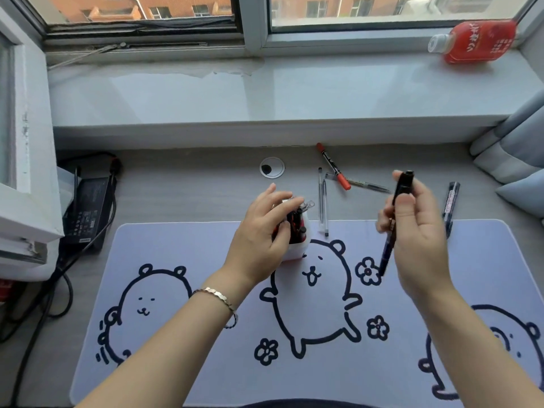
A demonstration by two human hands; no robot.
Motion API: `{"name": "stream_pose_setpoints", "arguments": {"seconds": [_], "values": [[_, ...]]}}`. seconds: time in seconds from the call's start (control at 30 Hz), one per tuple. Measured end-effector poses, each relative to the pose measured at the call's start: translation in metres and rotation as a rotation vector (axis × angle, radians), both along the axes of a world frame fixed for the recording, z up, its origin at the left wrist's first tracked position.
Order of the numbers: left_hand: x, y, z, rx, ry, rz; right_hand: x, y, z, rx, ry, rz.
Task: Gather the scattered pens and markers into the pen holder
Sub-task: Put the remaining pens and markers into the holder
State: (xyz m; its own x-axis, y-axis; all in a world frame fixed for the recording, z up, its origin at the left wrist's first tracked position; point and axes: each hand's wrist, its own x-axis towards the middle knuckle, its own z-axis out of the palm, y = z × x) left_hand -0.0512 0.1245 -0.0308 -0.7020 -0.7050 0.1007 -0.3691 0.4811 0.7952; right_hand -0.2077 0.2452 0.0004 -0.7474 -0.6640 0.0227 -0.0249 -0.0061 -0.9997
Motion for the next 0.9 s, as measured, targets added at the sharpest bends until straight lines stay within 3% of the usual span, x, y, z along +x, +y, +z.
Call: {"name": "stream_pose_setpoints", "arguments": {"seconds": [0.17,0.3,0.4,0.53,0.7,0.73,0.8,0.9], "values": [[-0.017,0.006,0.005,-0.251,-0.221,0.083,0.001,0.002,0.008,0.019,0.050,-0.020],[-0.016,0.003,0.004,-0.015,-0.041,0.191,0.017,-0.006,0.018,-0.103,0.105,-0.010],[-0.011,0.004,0.002,0.091,0.047,0.225,0.030,-0.014,0.010,-0.130,0.255,0.051],[-0.012,0.005,0.001,0.166,0.094,0.282,0.042,-0.033,-0.023,0.004,0.537,0.209],[-0.011,0.006,0.000,0.078,0.104,0.226,0.057,-0.029,-0.069,0.123,0.872,0.257],[-0.011,0.005,-0.001,0.059,0.097,0.208,0.059,-0.027,-0.069,0.126,0.848,0.286],[-0.012,0.003,-0.004,0.045,0.081,0.219,0.053,-0.027,-0.056,0.115,0.582,0.357],[-0.012,0.003,-0.005,0.069,0.083,0.239,0.018,-0.042,-0.044,0.223,0.387,0.137]]}}
